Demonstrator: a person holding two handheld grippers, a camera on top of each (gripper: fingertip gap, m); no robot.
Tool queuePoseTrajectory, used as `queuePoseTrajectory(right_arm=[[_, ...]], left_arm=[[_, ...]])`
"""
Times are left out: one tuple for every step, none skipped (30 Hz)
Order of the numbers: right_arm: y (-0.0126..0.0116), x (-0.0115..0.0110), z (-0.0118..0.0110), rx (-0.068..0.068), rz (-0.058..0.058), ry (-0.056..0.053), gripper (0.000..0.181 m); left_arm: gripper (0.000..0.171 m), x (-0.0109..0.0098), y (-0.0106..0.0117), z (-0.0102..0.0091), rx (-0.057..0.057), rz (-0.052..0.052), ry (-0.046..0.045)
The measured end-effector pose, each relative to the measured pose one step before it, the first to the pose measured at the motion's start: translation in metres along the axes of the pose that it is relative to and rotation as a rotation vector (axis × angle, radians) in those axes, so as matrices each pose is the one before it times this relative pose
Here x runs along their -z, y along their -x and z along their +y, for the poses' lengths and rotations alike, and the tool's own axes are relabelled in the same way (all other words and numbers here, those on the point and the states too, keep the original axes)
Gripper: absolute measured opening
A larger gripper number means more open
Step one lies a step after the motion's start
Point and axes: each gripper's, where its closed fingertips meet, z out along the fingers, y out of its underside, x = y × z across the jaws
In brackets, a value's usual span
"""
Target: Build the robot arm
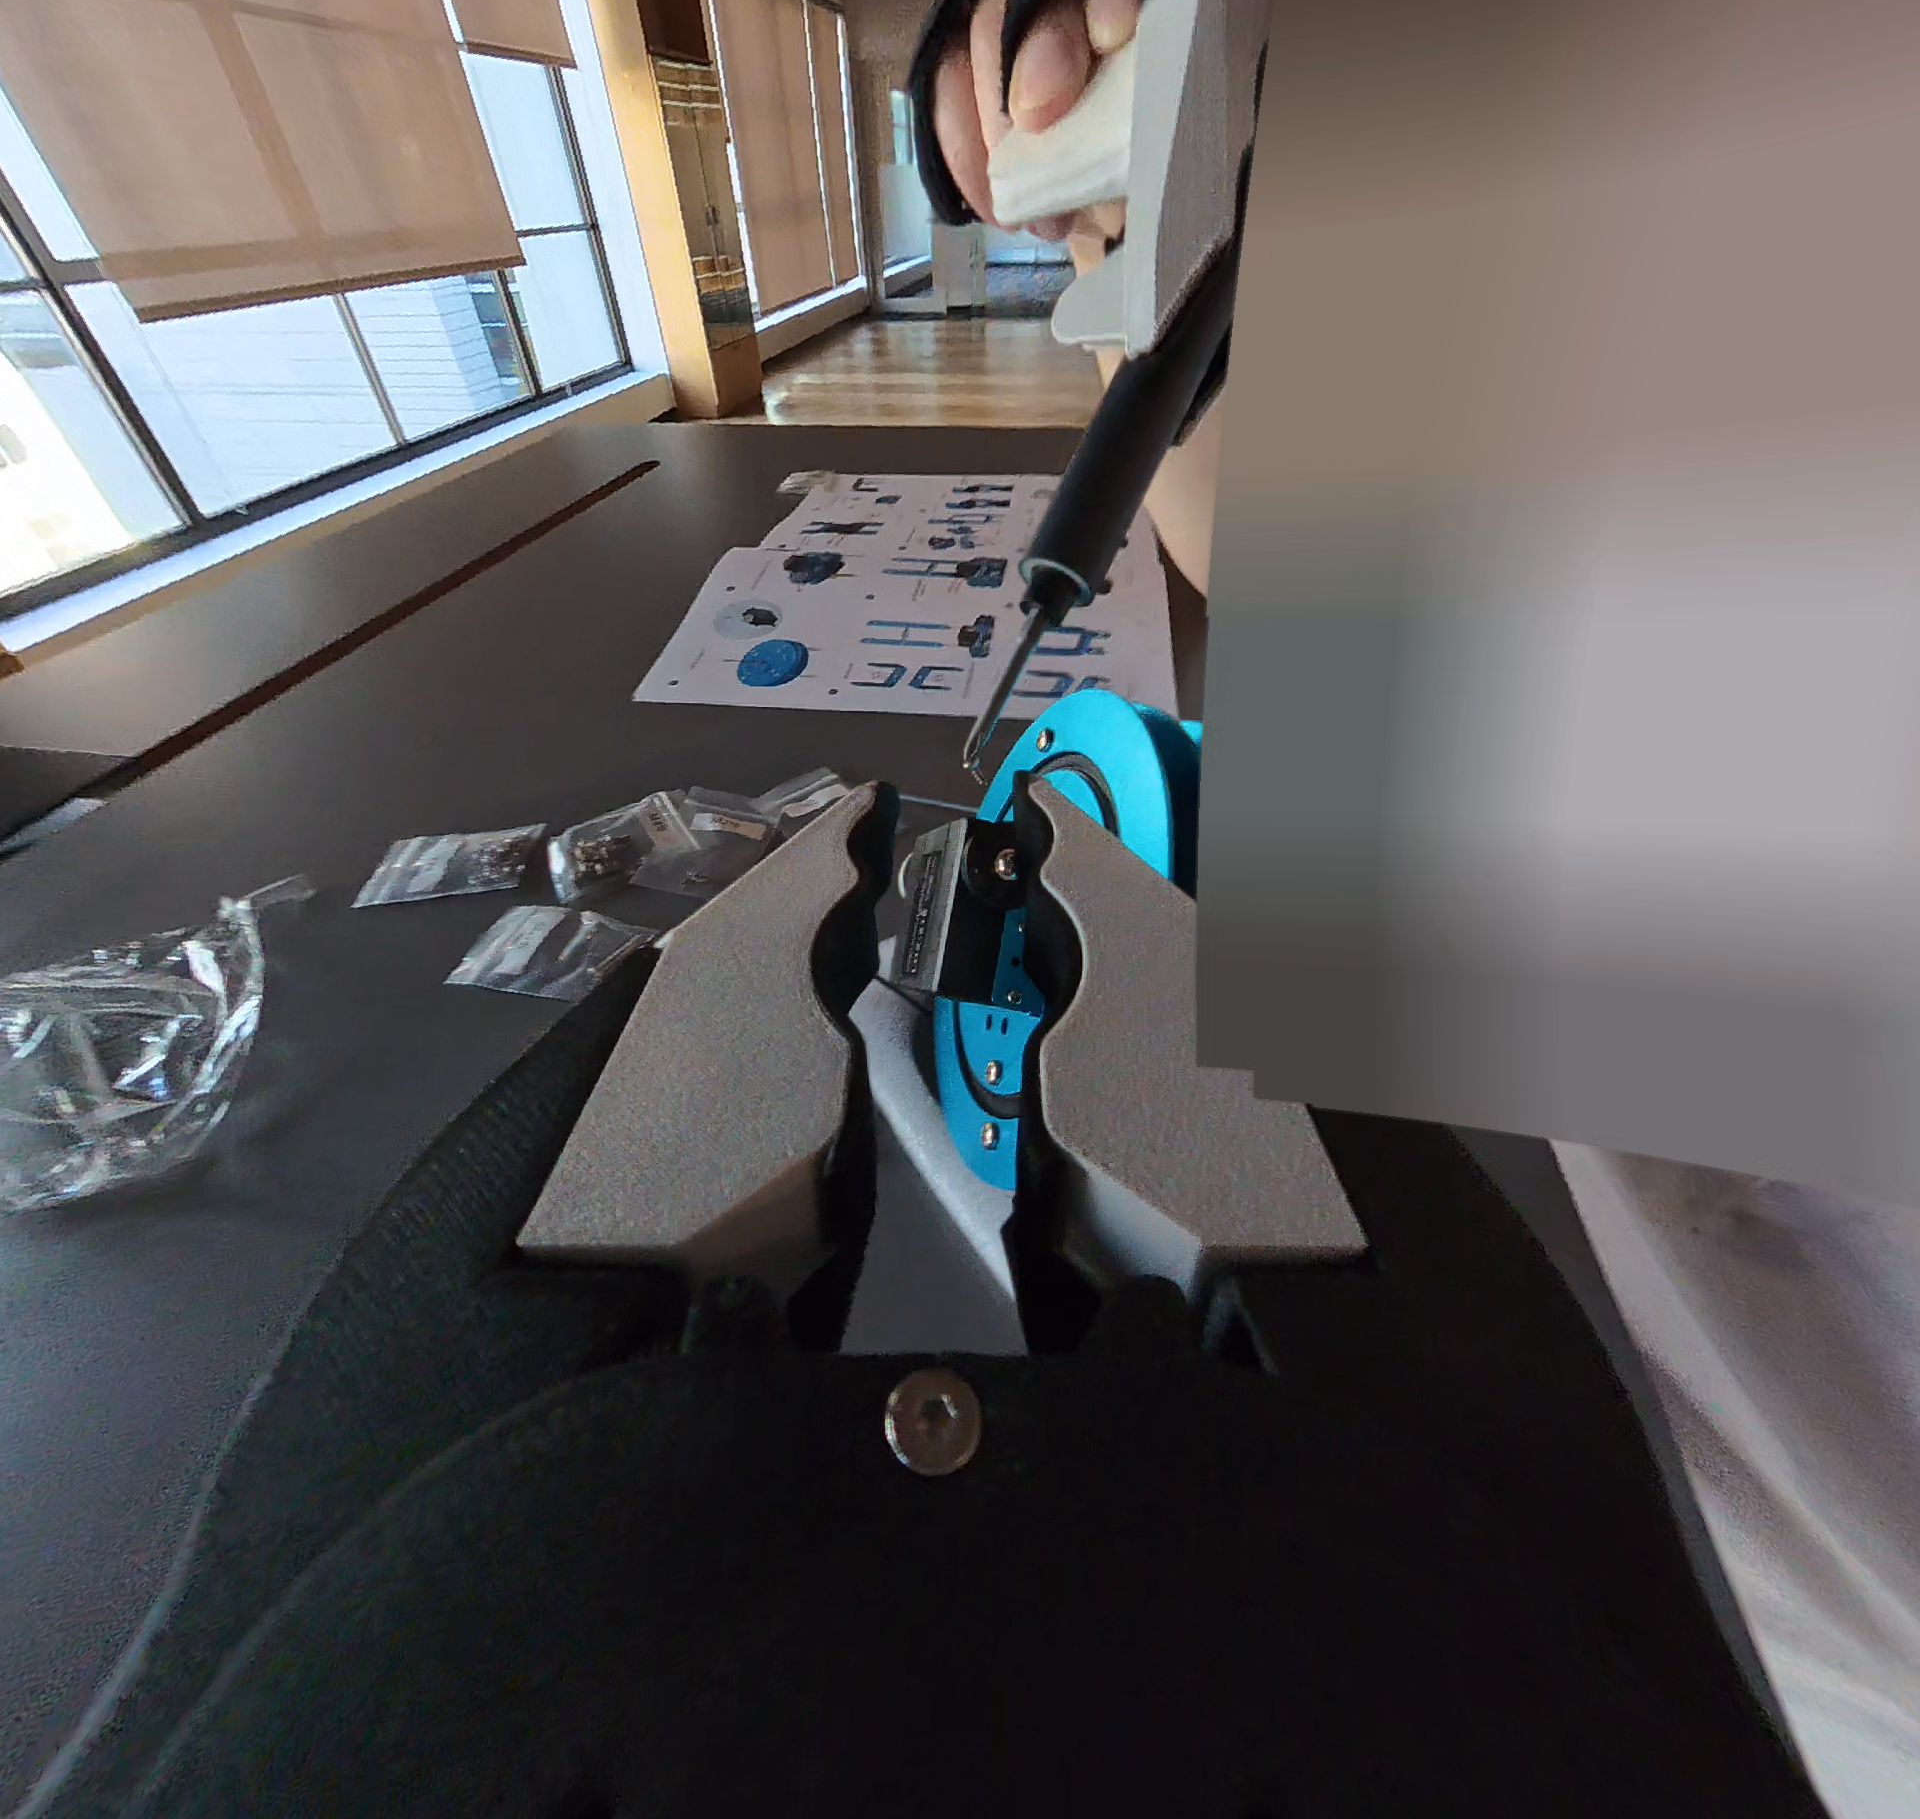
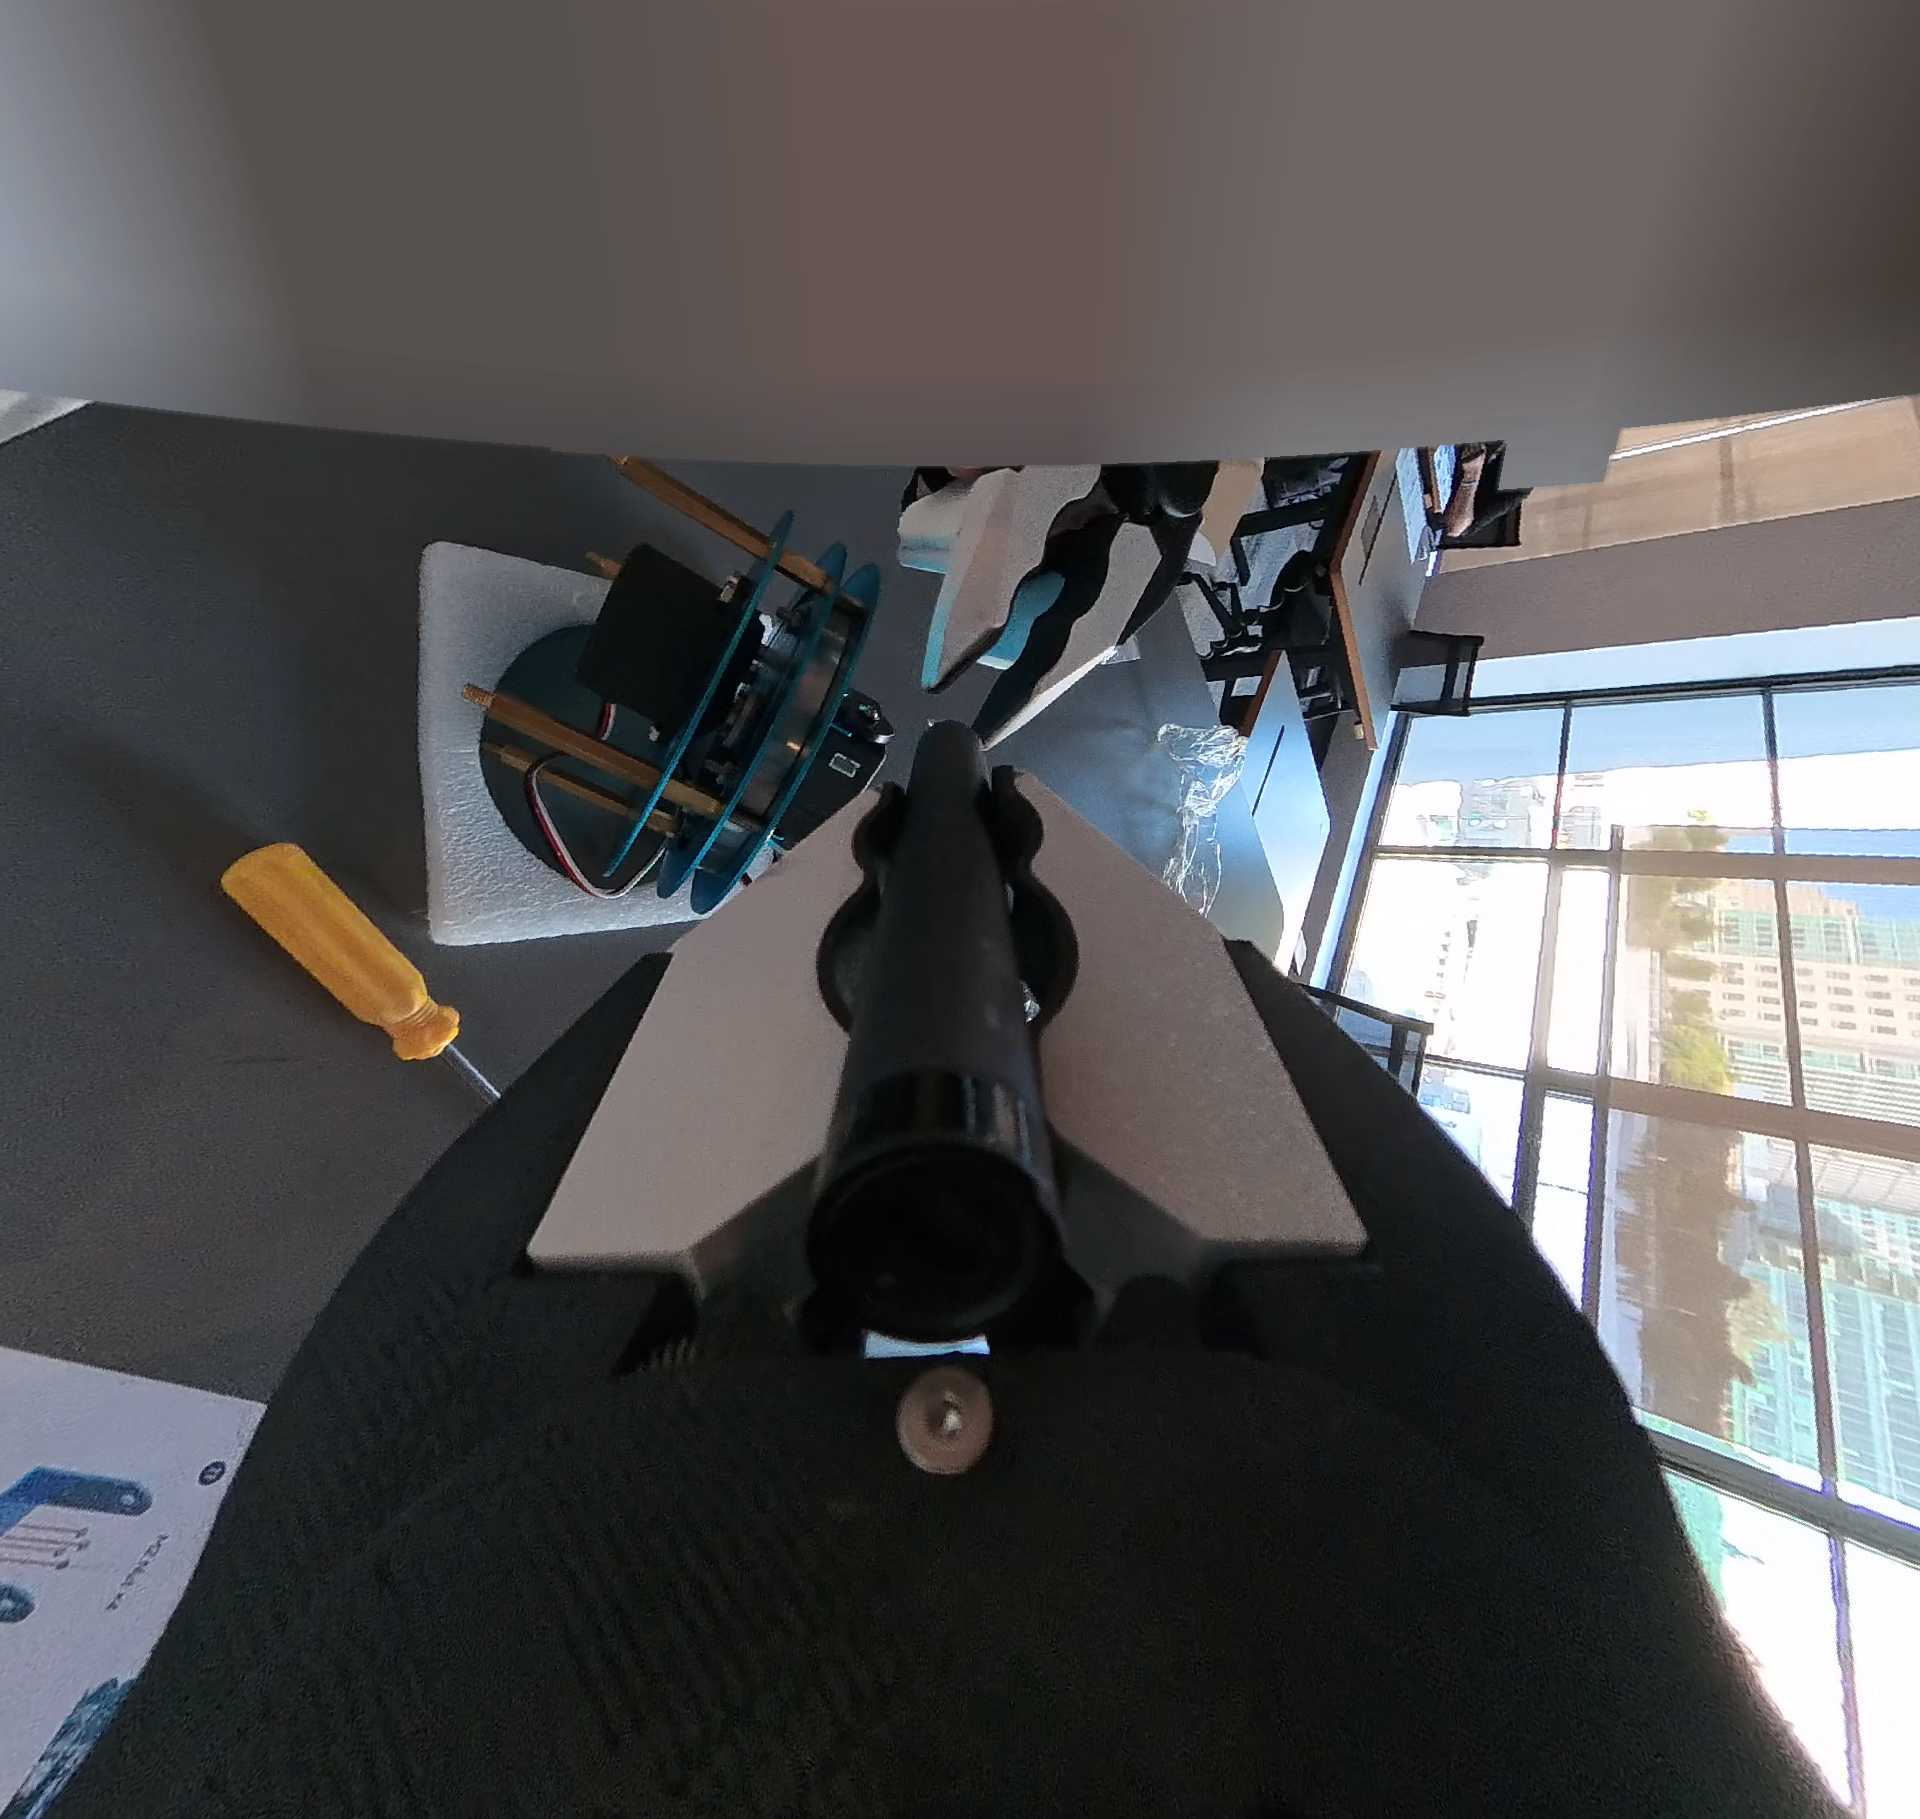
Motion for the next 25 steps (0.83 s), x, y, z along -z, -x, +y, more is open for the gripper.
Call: queuePoseTrajectory(right_arm=[[-0.00092,0.00027,-0.00051,-0.0021,0.0048,-0.0031,0.016],[-0.00129,0.0003,-0.0008,0.0039,0.009,-0.004,0.016],[-0.00076,0.00029,-0.00055,0.0055,0.0055,-0.0027,0.016],[-0.00075,0.00013,-0.00058,0.0018,0.0039,-0.0018,0.016],[-0.00086,0.00004,-0.00065,0.0014,0.0047,-0.0019,0.016],[-0.0006,-0.00002,-0.00086,0.0039,0.0044,-0.0037,0.016],[0.00004,-0.00013,-0.00069,0.0027,0.0004,-0.0029,0.016],[-0.00011,-0.00029,-0.00026,0.001,0.0006,-0.0004,0.016],[-0.00047,-0.00029,0.0,0.0025,0.0035,0.001,0.016],[-0.00014,-0.0004,0.0002,0.0023,0.0011,0.0011,0.016],[-0.0003,-0.00022,0.00033,0.0006,0.0018,0.0015,0.016],[-0.0006,-0.00009,0.00019,0.0008,0.0038,0.001,0.016],[-0.00076,0.00007,0.00004,0.0006,0.0044,-0.0004,0.016],[-0.00016,0.00017,-0.00011,-0.0006,-0.0002,-0.0015,0.016],[-0.00002,0.00017,-0.00012,-0.0016,-0.0007,-0.0015,0.016],[-0.00024,0.00032,-0.00019,0.0003,0.0016,-0.0018,0.016],[-0.00024,0.00025,-0.00024,0.0011,0.002,-0.0015,0.016],[0.00028,0.00021,-0.00006,-0.0009,-0.0023,-0.0007,0.016],[0.00024,0.00024,0.00001,-0.0028,-0.002,-0.0005,0.016],[-0.00018,0.00025,-0.00018,-0.0021,0.0002,-0.003,0.016],[0.00013,0.00034,0.00005,-0.0046,-0.0029,-0.0029,0.016],[0.00024,0.00043,0.00002,-0.0086,-0.0049,-0.0043,0.016],[0.00034,0.0006,0.00026,-0.012,-0.0067,-0.0047,0.016],[0.00003,0.00076,0.00056,-0.0138,-0.0057,-0.004,0.016],[-0.00055,0.00098,0.00026,-0.0114,-0.0012,-0.0063,0.016]], left_arm=[[0.018,0.00009,-0.00064,-0.00133,0.0272,0.0155,-0.01236],[0.016,-0.00004,0.00027,-0.0009,0.0273,0.0114,-0.01048],[0.014,-0.00021,-0.00039,-0.00075,0.0264,0.0154,-0.00919],[0.014,-0.00032,-0.0009,-0.0008,0.0254,0.0183,-0.00728],[0.014,-0.00023,0.00002,-0.00029,0.0243,0.0111,-0.00462],[0.014,-0.00016,0.00062,-0.00016,0.0199,0.0069,-0.00344],[0.014,-0.00006,-0.00084,-0.00044,0.0139,0.0129,-0.00473],[0.013,0.00006,-0.00065,-0.0007,0.01,0.0095,-0.00648],[0.011,0.00016,0.0002,-0.00066,0.0068,0.0027,-0.00581],[0.01,0.00008,0.00008,-0.00022,0.0039,0.0032,-0.0021],[0.008,-0.00003,-0.00097,0.00013,0.002,0.0076,0.0005],[0.006,-0.00008,-0.00109,0.00031,0.0001,0.0081,0.00162],[0.005,-0.00033,-0.00046,0.00042,-0.0017,0.002,0.00203],[0.004,-0.00033,-0.00013,0.00023,-0.0023,-0.0002,0.00064],[0.004,-0.00032,-0.00066,-0.00053,-0.0022,0.0029,-0.00358],[0.003,-0.00021,-0.00079,-0.00074,-0.0019,0.0041,-0.00504],[0.002,-0.00008,-0.00029,-0.00043,-0.0016,0.0012,-0.00342],[0.0,-0.0001,-0.00027,-0.00012,-0.002,0.0008,-0.00193],[0.0,-0.00002,-0.00051,-0.00025,-0.0029,0.0027,-0.00224],[0.0,0.00004,0.00021,0.00001,-0.0034,-0.0027,-0.00112],[0.0,0.0002,0.00079,0.00033,-0.0067,-0.0067,0.00168],[0.0,0.00031,0.00025,-0.00002,-0.0121,-0.005,0.00058],[0.0,0.00052,-0.00048,-0.00031,-0.0163,-0.0026,-0.00067],[0.0,0.00051,-0.00017,-0.00019,-0.0186,-0.005,0.00106],[0.0,0.00033,-0.00071,0.00034,-0.0222,-0.003,0.00409]])
